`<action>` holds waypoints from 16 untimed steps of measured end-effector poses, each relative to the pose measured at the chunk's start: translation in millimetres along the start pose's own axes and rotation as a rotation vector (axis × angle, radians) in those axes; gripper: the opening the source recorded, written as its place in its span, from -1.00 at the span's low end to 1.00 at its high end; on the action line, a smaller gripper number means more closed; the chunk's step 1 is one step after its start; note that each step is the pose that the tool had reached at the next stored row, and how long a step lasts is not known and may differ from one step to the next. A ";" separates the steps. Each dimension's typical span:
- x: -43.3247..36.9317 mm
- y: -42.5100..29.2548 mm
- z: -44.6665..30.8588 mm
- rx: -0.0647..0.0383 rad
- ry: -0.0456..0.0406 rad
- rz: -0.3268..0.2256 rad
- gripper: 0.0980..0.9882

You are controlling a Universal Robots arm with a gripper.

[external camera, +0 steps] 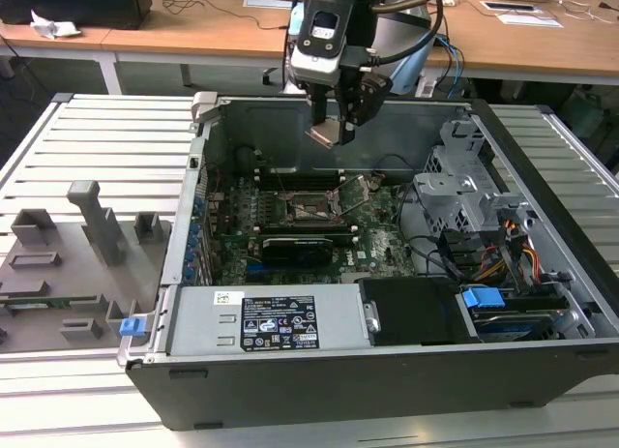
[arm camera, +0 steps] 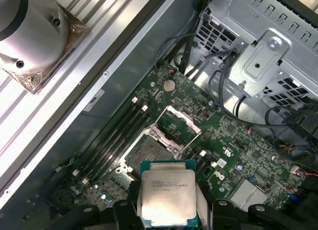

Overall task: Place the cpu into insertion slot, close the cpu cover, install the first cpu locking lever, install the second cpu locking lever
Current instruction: 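Place the cpu into insertion slot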

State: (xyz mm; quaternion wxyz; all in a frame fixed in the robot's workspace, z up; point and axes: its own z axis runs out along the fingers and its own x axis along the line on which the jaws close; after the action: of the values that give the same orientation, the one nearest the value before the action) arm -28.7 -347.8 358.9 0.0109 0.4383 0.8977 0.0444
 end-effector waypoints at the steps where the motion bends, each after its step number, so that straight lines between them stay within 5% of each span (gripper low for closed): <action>1: 0.0 0.0 0.0 0.000 -0.0007 0.008 -0.04; 16: 0.0 0.0 0.2 -0.002 -0.0072 0.080 -0.04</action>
State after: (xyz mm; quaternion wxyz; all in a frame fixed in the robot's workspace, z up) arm -28.7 -347.7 358.8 0.0127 0.4741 0.8793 0.0440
